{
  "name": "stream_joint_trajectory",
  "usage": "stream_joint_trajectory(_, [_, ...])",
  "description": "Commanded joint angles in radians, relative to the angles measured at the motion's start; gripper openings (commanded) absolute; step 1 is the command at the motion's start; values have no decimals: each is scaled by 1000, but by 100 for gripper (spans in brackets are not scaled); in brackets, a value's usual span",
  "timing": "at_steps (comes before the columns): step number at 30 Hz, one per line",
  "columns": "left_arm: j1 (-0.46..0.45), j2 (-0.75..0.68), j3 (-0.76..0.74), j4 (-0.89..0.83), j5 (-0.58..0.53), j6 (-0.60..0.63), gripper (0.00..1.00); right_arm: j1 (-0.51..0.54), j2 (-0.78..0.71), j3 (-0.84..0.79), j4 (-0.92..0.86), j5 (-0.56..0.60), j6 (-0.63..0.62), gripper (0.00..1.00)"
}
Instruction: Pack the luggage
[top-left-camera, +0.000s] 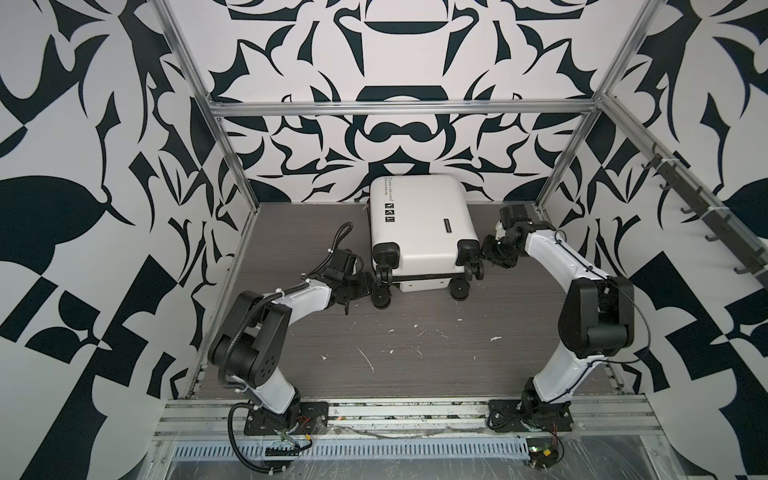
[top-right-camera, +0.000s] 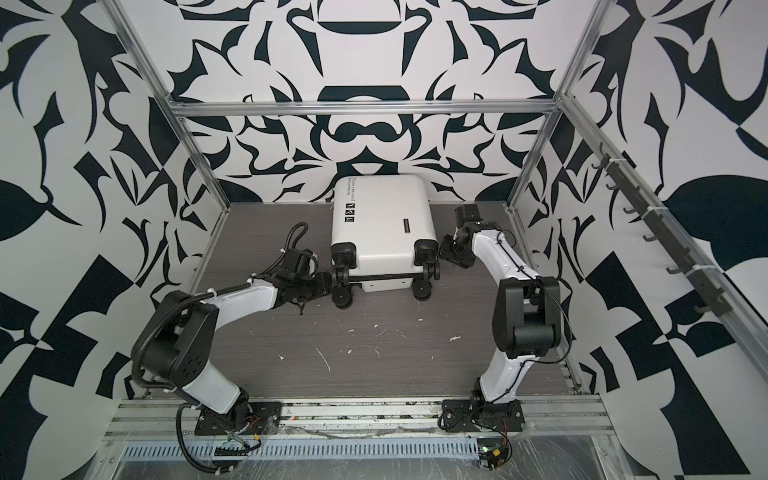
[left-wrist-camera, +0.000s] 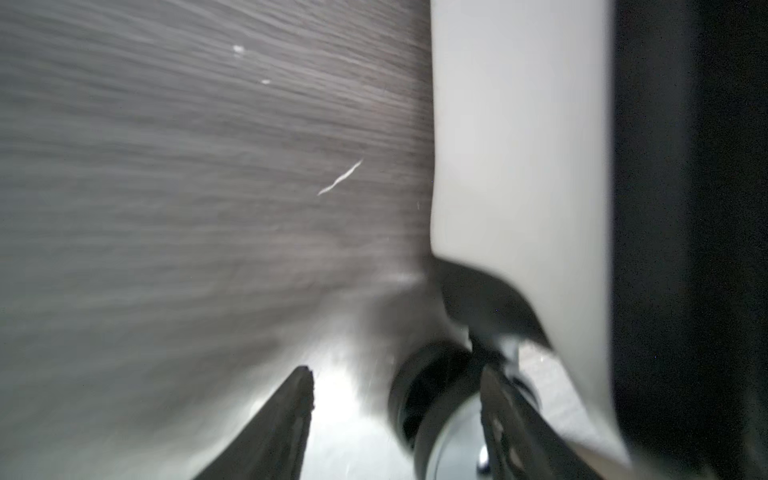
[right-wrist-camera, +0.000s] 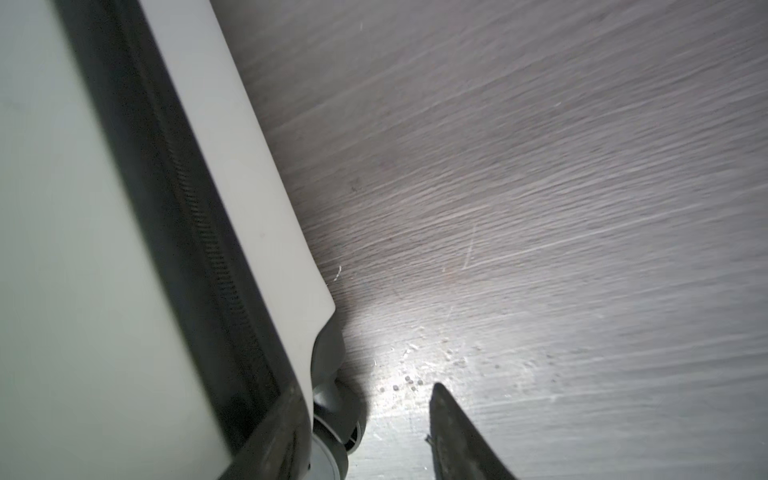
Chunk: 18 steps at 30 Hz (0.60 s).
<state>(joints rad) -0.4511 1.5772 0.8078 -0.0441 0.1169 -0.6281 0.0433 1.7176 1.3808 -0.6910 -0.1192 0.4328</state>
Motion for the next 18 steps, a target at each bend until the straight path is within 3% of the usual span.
stream_joint_trajectory(1, [0,-147,-60,-41,-88,48,69,-31,-120,1,-19,50,-21,50])
stream_joint_trajectory(7, [0,-492,-169,-38,-229,104,82,-33,-273,-19,-37,46,-3,50])
stream_joint_trajectory(9, [2,-610,-218,6,-281,124,100,-13,-329,-36,-26,3,20,49])
stream_joint_trajectory(12, [8,-728,-271,69,-314,146,99,78,-404,-53,-20,-2,59,50])
stream_joint_trajectory(15, [35,-747,-277,116,-223,156,99,212,-448,-61,-10,27,99,52])
stream_joint_trajectory(18, [75,-643,-215,95,-68,155,100,347,-468,-71,7,76,146,53])
